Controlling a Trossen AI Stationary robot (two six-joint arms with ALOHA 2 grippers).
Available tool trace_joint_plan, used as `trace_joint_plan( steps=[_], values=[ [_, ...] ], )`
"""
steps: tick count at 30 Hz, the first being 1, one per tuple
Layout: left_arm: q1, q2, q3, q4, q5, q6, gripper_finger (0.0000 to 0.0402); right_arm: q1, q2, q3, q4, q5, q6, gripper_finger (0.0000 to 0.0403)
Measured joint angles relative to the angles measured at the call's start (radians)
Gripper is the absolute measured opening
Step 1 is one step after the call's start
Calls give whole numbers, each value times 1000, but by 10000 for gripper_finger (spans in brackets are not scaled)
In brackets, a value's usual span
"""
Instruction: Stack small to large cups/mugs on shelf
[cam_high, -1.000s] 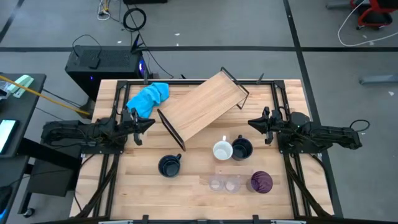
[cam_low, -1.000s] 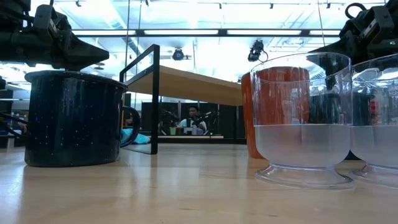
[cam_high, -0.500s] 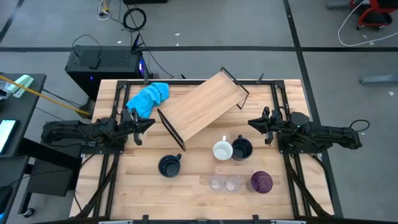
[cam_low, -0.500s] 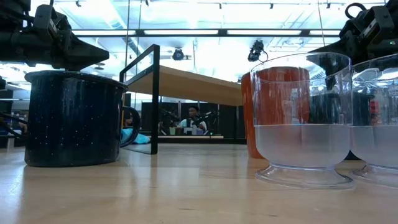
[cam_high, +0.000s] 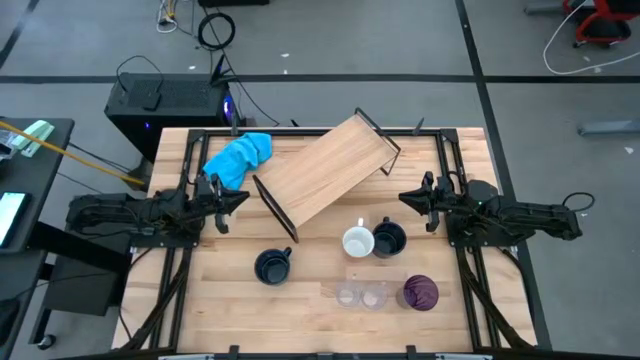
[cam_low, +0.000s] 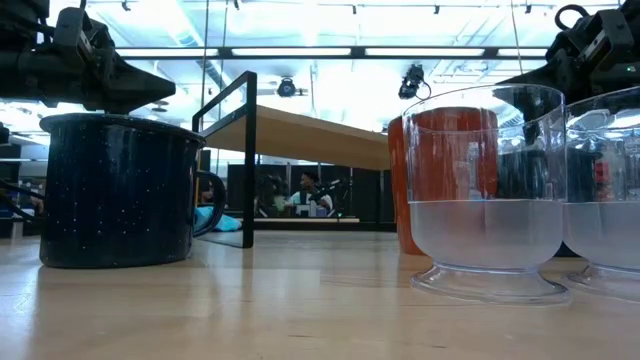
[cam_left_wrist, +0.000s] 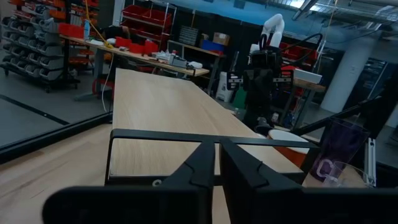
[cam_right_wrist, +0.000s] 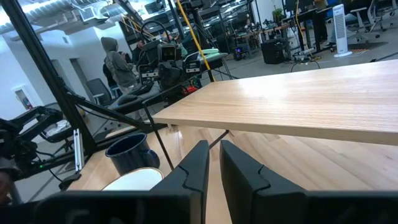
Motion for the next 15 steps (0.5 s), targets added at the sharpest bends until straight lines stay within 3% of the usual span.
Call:
trace_joint_plan(
  steps=[12, 15],
  values=[
    [0, 0, 0, 1, 0, -18, 36, -1, 0, 0, 19, 31, -12, 48],
    [0, 0, 0, 2, 0, -68, 32, -1, 0, 0, 65, 36, 47, 48]
  ],
)
